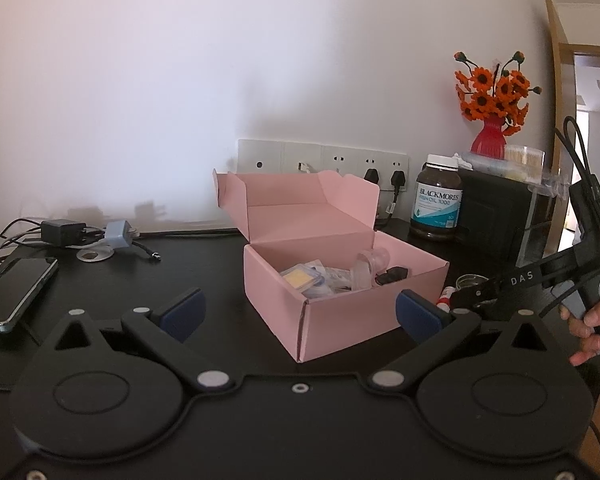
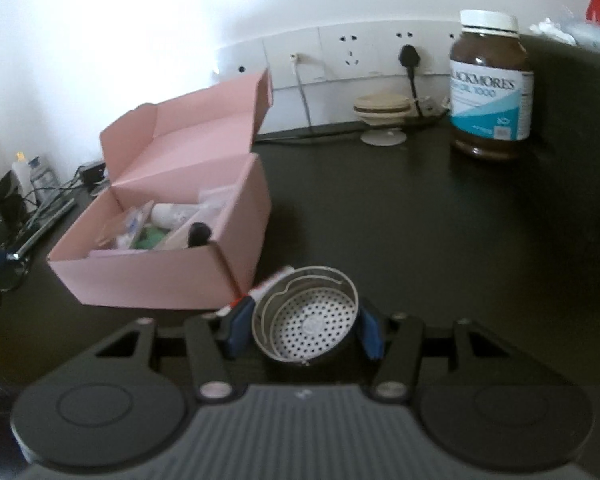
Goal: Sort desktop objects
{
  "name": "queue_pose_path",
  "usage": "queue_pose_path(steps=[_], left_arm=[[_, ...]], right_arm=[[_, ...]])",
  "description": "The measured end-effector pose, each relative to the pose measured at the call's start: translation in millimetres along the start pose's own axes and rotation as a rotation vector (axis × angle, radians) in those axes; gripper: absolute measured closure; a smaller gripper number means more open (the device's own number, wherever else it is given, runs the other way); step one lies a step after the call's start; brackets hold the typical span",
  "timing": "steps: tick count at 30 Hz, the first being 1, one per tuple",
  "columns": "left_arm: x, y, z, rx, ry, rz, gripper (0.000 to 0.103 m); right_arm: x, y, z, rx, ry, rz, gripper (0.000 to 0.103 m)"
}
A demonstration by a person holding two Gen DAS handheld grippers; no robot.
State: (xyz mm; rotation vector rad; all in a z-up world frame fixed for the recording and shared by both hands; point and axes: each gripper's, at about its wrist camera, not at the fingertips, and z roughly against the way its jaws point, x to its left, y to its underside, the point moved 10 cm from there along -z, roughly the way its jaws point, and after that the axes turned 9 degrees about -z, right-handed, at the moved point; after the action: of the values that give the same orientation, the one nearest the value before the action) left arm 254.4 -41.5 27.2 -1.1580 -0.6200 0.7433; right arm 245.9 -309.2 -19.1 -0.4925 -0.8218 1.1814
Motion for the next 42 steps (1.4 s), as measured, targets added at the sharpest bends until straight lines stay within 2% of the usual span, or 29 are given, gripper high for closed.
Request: queue_pose_path(steps=[20,31,36,42], left_arm=[[-1,-1,1,0.001,0.002,-0.003,0.0],[-1,-1,1,0.003,0.001,0.0,0.0],[-2,-1,0,0.002,0.001,-0.007,0.0],[-1,-1,0,0.003,-0.002,-0.002,0.0]], right_arm=[[2,-6,2,-0.019,-0.01,0.002,0.049],[10,-30,21,-0.069,-0.005,0.038,0.049],[25,-53,34,-0.11,-0.017,0.08,0.049],[67,-75,38,-0.127,-0.059,0.184,0.049]])
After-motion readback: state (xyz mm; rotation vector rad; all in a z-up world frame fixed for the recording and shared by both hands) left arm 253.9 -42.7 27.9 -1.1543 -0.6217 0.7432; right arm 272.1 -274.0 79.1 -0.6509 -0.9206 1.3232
